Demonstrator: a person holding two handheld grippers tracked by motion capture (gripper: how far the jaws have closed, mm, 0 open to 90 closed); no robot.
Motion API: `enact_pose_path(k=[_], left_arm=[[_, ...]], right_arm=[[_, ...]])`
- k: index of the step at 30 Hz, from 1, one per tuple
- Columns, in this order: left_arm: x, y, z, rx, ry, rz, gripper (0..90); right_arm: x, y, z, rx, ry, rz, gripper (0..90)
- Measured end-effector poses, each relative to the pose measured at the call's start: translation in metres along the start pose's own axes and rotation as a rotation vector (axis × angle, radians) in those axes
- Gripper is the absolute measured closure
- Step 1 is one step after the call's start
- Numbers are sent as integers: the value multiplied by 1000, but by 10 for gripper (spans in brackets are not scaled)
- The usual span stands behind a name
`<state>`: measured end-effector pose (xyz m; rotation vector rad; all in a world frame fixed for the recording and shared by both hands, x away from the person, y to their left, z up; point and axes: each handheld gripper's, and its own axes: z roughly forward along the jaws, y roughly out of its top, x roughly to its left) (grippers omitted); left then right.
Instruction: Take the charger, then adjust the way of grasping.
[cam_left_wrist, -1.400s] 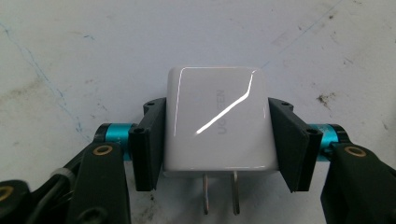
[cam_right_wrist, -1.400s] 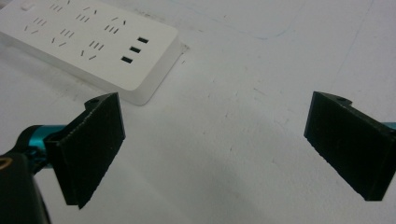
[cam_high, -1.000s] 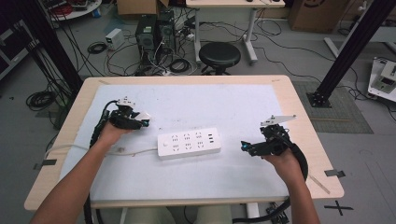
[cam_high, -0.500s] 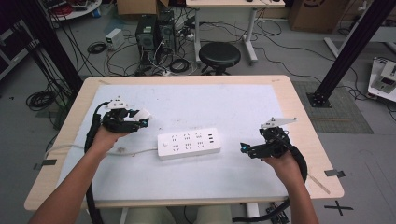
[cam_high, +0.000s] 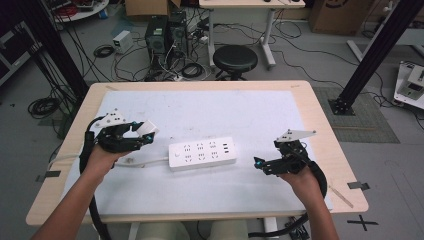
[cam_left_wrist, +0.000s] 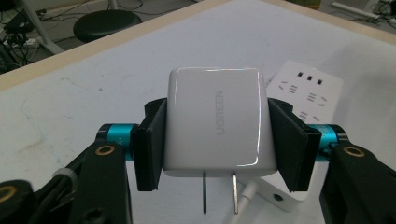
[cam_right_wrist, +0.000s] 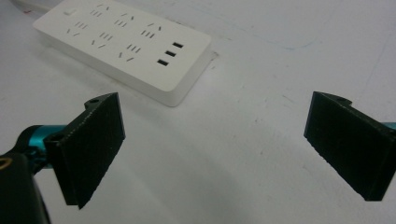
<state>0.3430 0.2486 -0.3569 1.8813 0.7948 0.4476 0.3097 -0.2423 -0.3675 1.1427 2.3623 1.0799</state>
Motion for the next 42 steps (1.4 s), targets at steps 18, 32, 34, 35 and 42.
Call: enact_pose_path(k=[18,32,34,35,42], left_arm=[[-38,7,-17,-32,-63,76,426],[-54,3,-5,-9,-147,158,426],[-57,1,-2,3,-160,180,426],[-57,1,-2,3,-160,180,425],[-64,0,3,23,-187,236,426]], right_arm=[[18,3,-6,-24,28,-43,50],[29,11,9,15,88,-44,50],[31,13,11,29,111,-55,51],[31,13,11,29,111,-55,51],[32,18,15,34,143,-53,50]])
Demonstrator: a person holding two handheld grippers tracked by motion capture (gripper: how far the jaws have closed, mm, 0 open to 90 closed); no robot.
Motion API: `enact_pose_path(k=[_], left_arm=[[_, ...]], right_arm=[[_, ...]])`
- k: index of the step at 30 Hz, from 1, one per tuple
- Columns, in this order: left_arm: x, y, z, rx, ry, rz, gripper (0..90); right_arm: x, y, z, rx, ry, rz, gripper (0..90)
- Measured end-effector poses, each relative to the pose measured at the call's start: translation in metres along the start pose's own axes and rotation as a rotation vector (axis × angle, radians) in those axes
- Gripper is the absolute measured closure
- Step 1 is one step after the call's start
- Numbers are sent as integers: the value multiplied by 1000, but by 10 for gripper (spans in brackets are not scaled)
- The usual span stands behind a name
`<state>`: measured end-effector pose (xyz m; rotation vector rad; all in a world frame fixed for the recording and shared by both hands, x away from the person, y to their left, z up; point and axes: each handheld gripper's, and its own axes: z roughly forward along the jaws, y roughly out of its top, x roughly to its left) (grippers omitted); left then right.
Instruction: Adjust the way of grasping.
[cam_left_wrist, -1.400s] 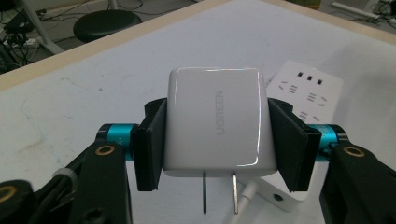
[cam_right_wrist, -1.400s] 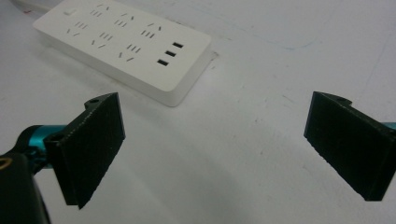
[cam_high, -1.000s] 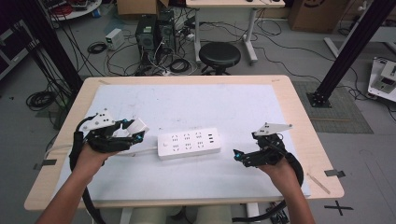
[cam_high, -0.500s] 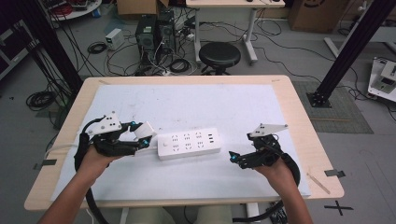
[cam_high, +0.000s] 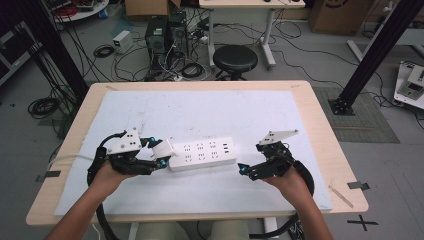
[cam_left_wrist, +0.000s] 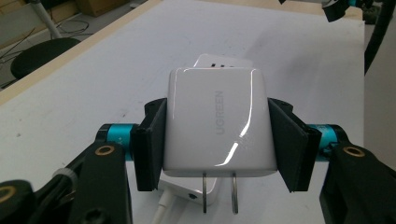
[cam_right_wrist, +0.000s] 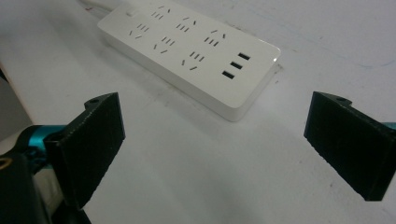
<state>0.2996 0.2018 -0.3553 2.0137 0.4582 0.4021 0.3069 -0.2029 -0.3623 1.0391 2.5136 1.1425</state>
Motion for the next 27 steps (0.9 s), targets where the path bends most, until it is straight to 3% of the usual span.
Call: enact_pose_path(k=[5,6,9,13,14,16,18,25,27], left_arm=[[-4,0,6,3,-24,34,425],[-5,0,7,0,-29,36,426],[-8,1,11,10,-50,65,425],[-11,3,17,37,-67,119,426],[-12,4,19,47,-67,127,426],[-13,4,22,49,-78,136,425],[-15,5,24,52,-85,149,425],[-19,6,30,44,-105,177,425],[-20,6,32,41,-110,186,425]], right_arm=[[2,5,4,13,56,29,50],[3,9,4,15,85,38,50],[5,13,5,18,98,47,51],[9,20,9,23,169,68,50],[9,20,9,23,169,68,50],[11,25,11,20,220,82,51],[12,28,13,27,242,96,51],[13,33,24,44,265,103,52],[13,34,27,56,283,128,52]])
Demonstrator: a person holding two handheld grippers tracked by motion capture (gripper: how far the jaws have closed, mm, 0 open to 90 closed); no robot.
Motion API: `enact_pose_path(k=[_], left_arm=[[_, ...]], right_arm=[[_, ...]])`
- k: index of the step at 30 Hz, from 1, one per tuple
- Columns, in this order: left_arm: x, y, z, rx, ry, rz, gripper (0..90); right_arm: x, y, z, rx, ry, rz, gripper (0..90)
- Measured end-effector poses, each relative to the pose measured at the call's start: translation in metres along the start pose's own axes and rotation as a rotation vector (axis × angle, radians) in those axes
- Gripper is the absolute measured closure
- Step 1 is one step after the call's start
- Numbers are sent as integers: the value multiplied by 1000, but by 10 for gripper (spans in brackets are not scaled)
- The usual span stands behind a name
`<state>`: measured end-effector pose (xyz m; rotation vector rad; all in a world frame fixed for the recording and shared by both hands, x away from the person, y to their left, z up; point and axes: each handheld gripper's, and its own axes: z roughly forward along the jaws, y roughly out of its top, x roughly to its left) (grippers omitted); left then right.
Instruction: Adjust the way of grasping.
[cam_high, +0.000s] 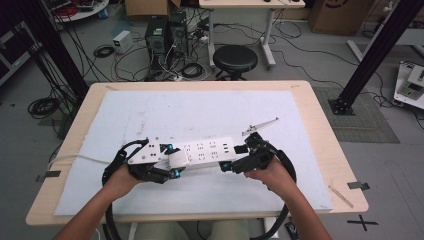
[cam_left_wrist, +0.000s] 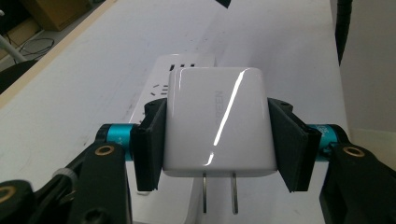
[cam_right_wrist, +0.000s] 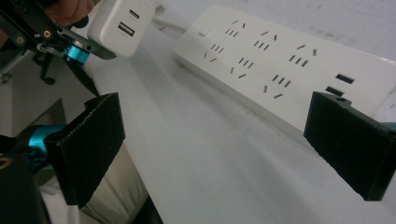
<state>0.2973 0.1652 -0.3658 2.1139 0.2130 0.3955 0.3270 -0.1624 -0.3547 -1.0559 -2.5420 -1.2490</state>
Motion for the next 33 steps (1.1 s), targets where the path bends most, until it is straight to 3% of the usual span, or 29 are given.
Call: enact_pose_path(k=[5,7,8,9,16,17,21,24,33], left_arm=[[-1,3,4,-7,-5,29,426],[-2,3,5,-6,-5,34,425],[-3,4,7,-5,-8,45,426],[-3,4,8,-2,-11,49,426],[-4,5,13,0,-16,49,425],[-4,7,15,-3,-20,55,426],[-6,8,19,-5,-19,63,425],[-8,9,24,-11,-31,66,425],[-10,15,31,-29,-51,70,425]], right_arm=[[1,5,6,-1,48,40,65],[1,7,8,-2,45,46,66],[0,8,10,-1,52,48,78],[0,8,10,1,68,52,149],[0,12,17,-3,100,66,177],[0,14,23,13,127,88,177],[-1,16,27,29,154,140,177],[-3,16,33,44,203,186,176],[-2,21,41,68,265,234,177]])
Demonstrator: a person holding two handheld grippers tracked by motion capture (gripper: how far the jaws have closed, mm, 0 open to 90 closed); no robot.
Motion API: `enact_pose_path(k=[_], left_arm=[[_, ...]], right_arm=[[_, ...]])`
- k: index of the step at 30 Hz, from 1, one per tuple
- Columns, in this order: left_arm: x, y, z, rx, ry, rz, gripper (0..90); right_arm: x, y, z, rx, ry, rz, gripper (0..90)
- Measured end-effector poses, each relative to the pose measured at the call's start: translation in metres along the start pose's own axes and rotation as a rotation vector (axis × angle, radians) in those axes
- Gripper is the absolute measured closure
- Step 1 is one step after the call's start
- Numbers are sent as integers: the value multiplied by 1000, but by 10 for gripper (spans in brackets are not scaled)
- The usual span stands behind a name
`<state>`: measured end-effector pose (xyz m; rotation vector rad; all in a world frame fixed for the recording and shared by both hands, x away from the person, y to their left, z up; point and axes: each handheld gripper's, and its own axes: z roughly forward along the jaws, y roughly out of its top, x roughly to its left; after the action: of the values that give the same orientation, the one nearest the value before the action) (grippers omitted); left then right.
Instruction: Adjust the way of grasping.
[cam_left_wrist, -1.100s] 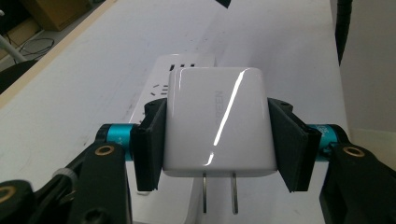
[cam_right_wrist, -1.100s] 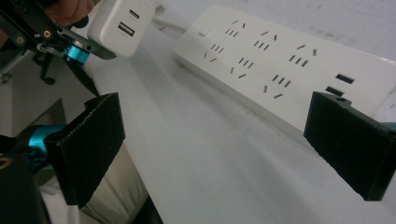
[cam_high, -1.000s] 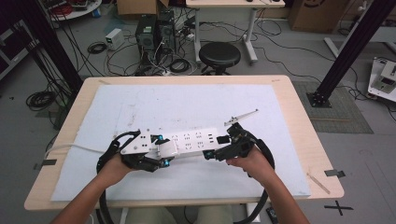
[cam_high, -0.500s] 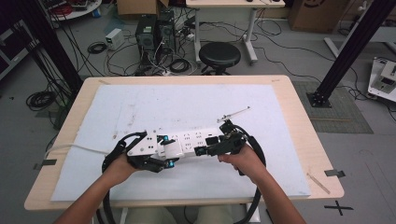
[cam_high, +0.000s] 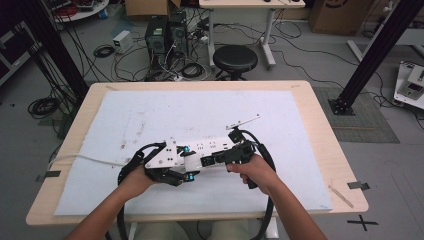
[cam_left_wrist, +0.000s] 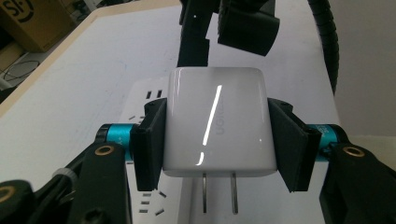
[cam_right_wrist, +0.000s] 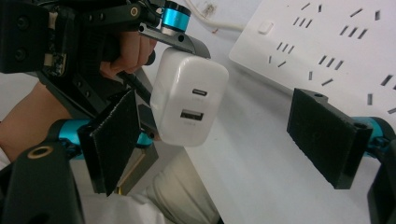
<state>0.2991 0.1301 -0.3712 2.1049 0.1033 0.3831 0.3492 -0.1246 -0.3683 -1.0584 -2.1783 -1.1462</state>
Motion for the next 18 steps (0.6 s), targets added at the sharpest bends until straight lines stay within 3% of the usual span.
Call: enact_pose_path(k=[7,18], left_arm=[[0,2,2,-15,-5,-2,425],[-1,3,2,-19,-13,6,425]], right_arm=[[-2,3,10,16,27,34,180],[-5,5,21,33,89,76,301]])
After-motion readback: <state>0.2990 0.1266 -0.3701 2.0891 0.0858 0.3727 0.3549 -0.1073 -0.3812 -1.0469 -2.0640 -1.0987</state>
